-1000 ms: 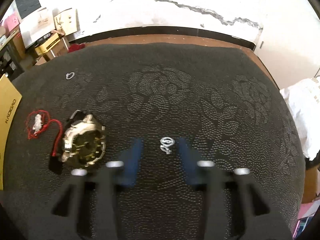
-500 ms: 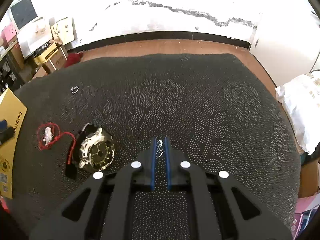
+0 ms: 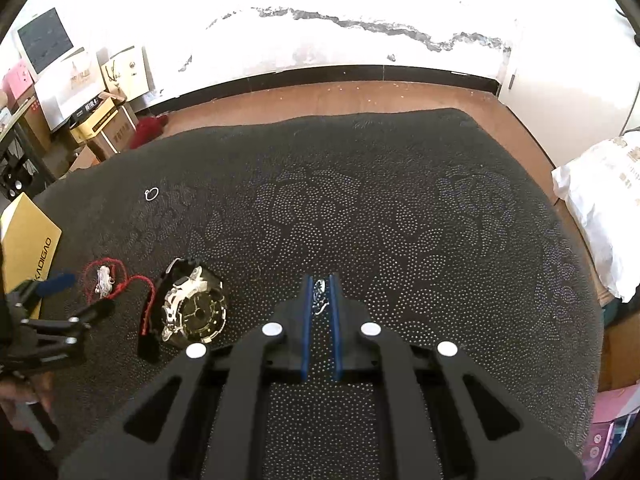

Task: Organize jewelry
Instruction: 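Grasp the silver pendant on red cord with the left tool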

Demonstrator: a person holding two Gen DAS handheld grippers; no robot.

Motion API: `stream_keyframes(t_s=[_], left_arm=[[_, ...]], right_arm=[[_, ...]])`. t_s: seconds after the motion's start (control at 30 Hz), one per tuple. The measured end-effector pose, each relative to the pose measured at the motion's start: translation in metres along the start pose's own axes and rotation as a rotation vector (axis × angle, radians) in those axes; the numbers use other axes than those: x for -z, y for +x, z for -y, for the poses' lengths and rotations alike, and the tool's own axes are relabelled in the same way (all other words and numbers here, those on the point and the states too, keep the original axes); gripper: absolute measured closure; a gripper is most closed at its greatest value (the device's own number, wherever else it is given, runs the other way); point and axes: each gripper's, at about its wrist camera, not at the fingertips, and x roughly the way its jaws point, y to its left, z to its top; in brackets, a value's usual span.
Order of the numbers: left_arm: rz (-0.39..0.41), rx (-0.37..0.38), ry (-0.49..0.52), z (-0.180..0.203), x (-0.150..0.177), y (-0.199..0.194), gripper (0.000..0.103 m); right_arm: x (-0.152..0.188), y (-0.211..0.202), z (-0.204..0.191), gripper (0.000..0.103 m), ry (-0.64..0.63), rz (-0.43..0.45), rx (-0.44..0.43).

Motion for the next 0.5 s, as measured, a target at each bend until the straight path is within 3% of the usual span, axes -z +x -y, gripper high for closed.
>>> stream_keyframes(t_s=[0.1,0.33,0.4,0.47,0.5], left_arm=[[0.03,-0.028,0.024,0.009,0.0,0.006,0.006],[0.066,-0.057,-0.02,0.013,-0.004,0.009,0.01],[0.083,-0.06,-0.015,0.017,-0.004,0.005,0.026],[0.092,-0.06,-0.004,0.021,-0.004,0.0,0.053],[0.093,-0.058,0.001,0.023,-0.005,-0.001,0.059]], right_arm=[[-0.001,-0.002,0.006,0.094,0.013,0.003,-0.003],[0.001,-0.008,0.018,0.094,0.033,0.01,-0.007],[0.001,-0.009,0.02,0.094,0.036,0.011,-0.004],[0.002,-0.011,0.023,0.094,0.045,0.014,-0.003],[0.002,-0.012,0.026,0.094,0.052,0.016,-0.003]])
